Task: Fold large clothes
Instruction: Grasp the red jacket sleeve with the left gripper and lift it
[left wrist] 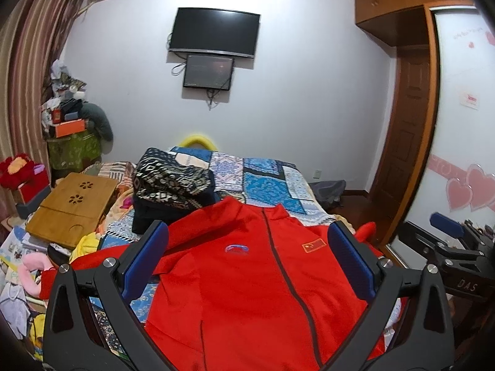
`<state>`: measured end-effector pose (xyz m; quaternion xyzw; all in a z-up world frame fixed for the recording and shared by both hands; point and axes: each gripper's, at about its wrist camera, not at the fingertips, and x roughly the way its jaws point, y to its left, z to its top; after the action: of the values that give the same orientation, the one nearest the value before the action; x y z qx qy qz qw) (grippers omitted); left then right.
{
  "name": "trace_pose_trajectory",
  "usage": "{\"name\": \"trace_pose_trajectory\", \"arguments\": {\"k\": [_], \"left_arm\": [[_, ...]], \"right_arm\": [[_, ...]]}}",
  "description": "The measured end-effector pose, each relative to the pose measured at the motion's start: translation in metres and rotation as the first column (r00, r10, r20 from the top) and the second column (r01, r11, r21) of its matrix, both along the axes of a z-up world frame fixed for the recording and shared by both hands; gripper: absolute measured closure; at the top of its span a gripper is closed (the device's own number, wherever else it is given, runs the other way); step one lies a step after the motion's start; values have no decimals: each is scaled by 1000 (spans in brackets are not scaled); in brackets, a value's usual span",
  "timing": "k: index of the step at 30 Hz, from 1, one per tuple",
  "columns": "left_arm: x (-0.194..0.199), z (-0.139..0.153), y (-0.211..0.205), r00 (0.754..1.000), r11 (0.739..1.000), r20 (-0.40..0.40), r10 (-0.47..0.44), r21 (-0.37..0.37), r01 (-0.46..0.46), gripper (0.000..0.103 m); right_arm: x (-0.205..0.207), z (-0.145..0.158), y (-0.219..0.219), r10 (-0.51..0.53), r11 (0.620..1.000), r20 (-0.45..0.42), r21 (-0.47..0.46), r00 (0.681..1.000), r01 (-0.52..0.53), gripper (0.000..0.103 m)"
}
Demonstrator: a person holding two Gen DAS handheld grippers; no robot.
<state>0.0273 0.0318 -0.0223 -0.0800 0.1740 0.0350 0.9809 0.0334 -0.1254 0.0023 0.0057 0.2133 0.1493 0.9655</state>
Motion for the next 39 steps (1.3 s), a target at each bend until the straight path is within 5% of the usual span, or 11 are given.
{"name": "trace_pose_trajectory", "arguments": {"k": [8,15,19,23,27,31,34,39], "left_arm": [[19,-21,79,977,978,-54,204,-34,-206,0],[29,-81,179,880,895,-252,402,-92,-436,0],[23,-139,246,789,805,-425,444,-197,-560,0],[7,-192,292,727,706,-538,427,-305,-639,0],[-6,-236,328,706,607,-592,388,-412,-680,14],[-12,-269,359,727,480,-590,350,-554,-680,21],[-10,-288,383,717,423,-590,371,-580,-696,24],[-2,-323,418,642,325,-656,397,-554,-767,32]], "right_arm": [[23,-11,4,-10,1000,-47,-30,999,8,0],[56,-30,8,-35,997,-112,-79,993,27,0],[79,-44,11,-60,991,-162,-127,985,40,0],[97,-55,11,-80,988,-202,-147,976,50,0],[110,-65,12,-86,988,-255,-144,963,50,0],[119,-75,15,-95,987,-298,-156,950,50,0],[126,-81,18,-104,983,-312,-175,944,51,0],[134,-86,22,-115,979,-324,-195,939,53,0]]}}
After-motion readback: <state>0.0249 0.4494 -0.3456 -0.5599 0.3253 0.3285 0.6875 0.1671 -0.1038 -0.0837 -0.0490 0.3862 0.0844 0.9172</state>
